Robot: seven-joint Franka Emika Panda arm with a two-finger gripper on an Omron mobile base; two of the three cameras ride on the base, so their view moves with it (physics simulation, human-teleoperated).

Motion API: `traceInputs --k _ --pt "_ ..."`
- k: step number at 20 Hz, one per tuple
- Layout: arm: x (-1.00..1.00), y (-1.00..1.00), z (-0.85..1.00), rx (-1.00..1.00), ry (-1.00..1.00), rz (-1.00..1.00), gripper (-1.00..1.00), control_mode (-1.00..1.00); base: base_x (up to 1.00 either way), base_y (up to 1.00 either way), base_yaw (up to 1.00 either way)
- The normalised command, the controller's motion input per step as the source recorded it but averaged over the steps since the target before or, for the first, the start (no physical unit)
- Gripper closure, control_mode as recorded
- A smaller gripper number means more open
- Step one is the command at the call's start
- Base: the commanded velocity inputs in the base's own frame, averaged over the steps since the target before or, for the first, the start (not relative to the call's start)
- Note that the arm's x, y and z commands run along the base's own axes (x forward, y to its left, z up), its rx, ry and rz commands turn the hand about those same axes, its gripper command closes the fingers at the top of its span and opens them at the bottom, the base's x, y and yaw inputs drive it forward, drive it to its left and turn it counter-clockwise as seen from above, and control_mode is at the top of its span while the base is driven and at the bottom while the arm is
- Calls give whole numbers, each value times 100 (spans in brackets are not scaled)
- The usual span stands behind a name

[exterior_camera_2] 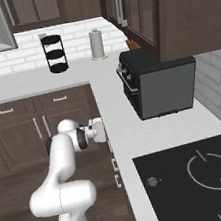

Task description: Take a straw from the drawer in front and place it inside the glass cup on the dining counter.

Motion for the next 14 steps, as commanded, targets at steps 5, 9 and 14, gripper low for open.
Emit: traceInputs --k 5,9,14 --pt "41 0 -22 0 0 10 -100 -100 0 0 0" --pt "34 0 -18 0 0 13 -100 -100 0 0 0" --pt "19 0 -3 1 0 8 100 -100 0 0 0"
